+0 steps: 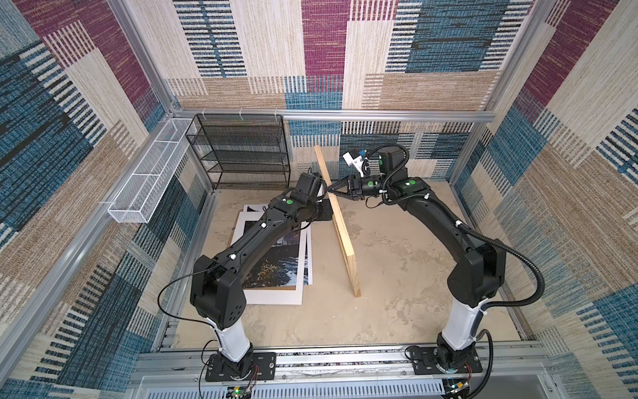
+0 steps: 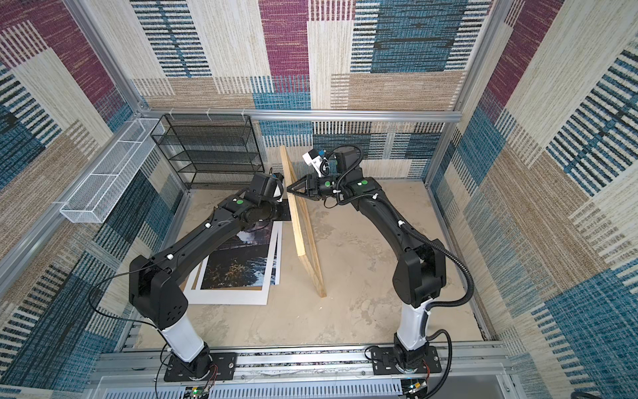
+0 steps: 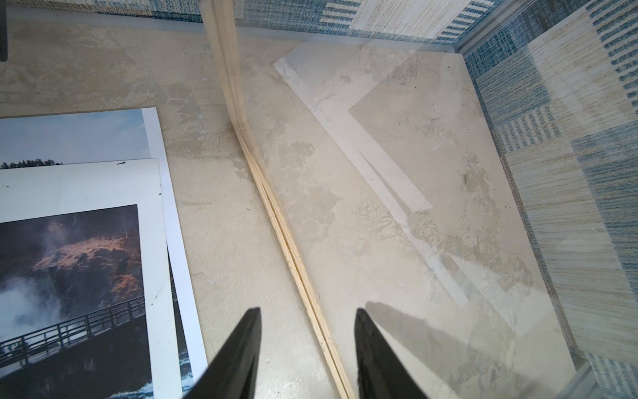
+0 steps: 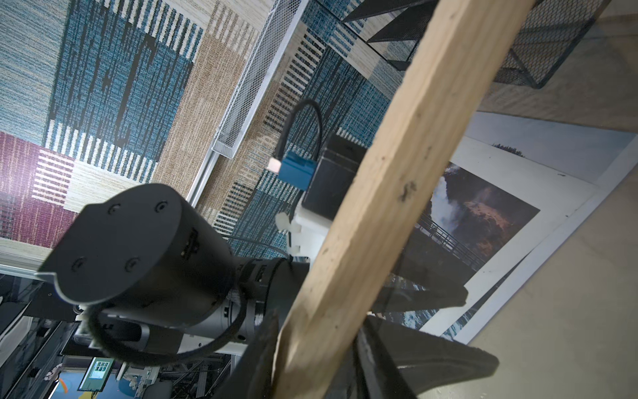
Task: Put the photo into the frame
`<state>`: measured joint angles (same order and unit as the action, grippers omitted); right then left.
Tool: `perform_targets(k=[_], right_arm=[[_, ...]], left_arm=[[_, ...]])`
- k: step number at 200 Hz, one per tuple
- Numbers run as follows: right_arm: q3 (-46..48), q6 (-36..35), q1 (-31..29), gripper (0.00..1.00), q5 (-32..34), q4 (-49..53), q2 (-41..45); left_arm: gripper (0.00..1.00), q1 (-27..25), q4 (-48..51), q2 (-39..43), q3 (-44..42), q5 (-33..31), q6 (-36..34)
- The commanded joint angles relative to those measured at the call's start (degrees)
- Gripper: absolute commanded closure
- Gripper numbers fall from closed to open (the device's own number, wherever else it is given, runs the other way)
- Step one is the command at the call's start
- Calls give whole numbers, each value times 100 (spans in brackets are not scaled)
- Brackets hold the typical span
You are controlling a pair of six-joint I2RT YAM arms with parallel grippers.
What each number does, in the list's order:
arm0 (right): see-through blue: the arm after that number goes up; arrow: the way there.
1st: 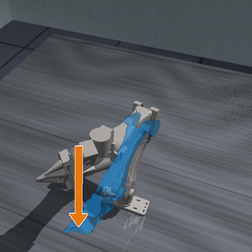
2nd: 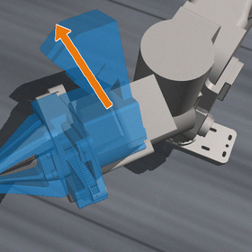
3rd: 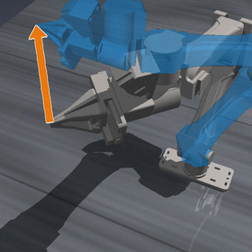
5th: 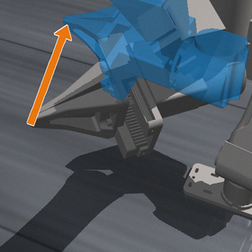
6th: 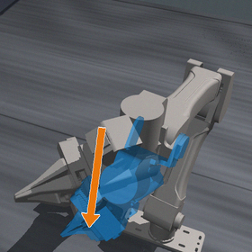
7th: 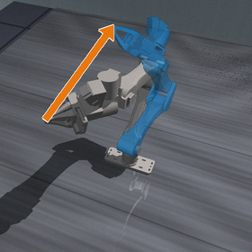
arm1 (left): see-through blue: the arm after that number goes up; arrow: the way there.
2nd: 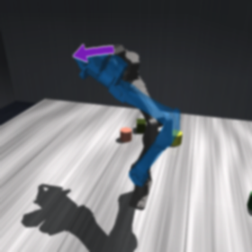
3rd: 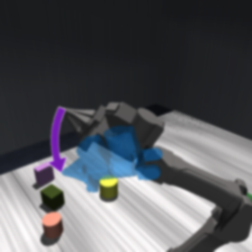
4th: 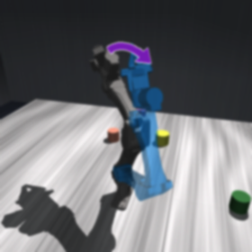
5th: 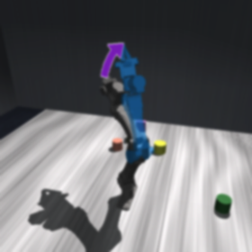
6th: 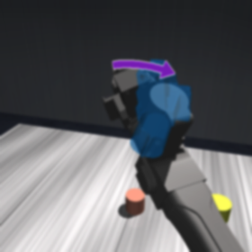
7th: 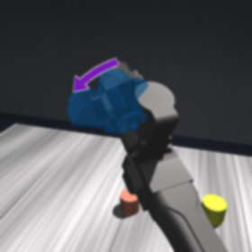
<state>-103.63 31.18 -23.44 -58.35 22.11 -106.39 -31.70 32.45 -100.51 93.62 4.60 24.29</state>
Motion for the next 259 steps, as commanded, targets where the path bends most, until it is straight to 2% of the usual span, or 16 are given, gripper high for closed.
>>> perform_targets(k=[1, 77, 179, 188, 213, 223, 259], right_arm=[[-4, -491, -12, 68, 10, -460, 73], [531, -171, 314, 71, 6, -1008, 370], [1310, 21, 810, 70, -98, -1438, 841], [1317, 6, 831, 66, -116, -1429, 846], [1296, -52, 846, 43, -249, -1423, 830], [1244, -126, 850, 36, -326, -1377, 819], [932, -455, 846, 29, -687, -1029, 667]], left_arm=[[53, -15, -162, 31, -10, 51, -153], [53, -3, -196, 216, -169, -161, -100], [52, 15, -196, 199, -283, -202, -92], [53, 15, -210, 182, -275, -162, -100], [52, 15, -327, 125, -276, 6, -118], [52, 15, -369, 81, -251, 68, -118], [52, 15, -380, -122, -26, 163, -135]])
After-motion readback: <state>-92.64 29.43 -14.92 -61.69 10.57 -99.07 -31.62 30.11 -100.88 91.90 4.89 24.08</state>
